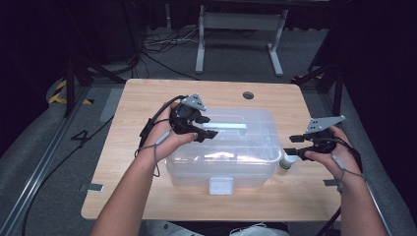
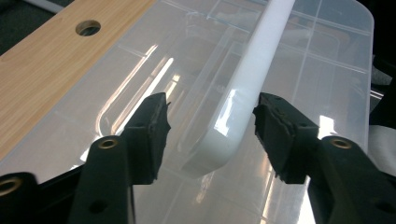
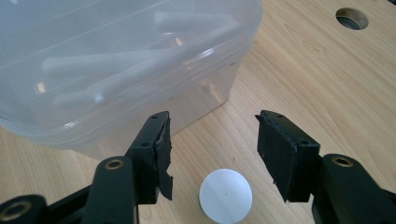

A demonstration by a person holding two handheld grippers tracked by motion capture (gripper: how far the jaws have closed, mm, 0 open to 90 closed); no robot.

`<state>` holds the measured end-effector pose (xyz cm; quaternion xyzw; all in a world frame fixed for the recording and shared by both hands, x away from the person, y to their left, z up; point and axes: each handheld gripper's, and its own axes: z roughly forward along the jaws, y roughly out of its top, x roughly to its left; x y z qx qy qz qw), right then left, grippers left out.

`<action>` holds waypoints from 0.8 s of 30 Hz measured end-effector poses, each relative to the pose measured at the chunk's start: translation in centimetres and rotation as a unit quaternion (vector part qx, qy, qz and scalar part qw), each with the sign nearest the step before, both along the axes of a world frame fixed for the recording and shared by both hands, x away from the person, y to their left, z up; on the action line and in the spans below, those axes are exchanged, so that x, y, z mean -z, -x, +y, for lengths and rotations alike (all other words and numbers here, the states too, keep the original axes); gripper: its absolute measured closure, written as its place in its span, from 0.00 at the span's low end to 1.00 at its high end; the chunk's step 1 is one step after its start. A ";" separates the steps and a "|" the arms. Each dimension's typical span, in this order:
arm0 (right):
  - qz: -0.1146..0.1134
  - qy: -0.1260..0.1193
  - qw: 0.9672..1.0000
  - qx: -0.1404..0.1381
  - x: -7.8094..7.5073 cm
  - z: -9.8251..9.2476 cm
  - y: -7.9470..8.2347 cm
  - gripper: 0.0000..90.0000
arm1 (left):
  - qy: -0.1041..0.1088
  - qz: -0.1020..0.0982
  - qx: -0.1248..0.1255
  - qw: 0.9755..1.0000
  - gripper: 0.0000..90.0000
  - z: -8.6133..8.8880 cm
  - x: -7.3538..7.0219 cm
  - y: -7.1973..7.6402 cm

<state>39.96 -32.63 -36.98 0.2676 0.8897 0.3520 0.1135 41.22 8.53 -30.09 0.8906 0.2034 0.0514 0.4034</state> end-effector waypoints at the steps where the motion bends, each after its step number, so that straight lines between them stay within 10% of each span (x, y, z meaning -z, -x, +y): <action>1: 0.000 0.000 1.000 0.000 0.0 0.0 0.0 0.50 | 0.000 0.000 0.000 1.000 0.56 0.0 0.0 0.0; 6: 0.000 0.000 1.000 -0.001 0.0 0.1 0.0 0.50 | -0.005 -0.005 0.002 1.000 0.72 -0.1 0.1 0.1; 13: 0.001 0.001 1.000 -0.003 0.0 0.2 0.0 0.50 | -0.033 -0.034 -0.001 0.999 0.75 -0.6 -0.2 0.5; 24: -0.006 -0.022 1.000 0.001 -0.6 0.1 0.5 0.68 | -0.040 -0.030 0.003 0.999 0.76 -0.6 -0.5 0.2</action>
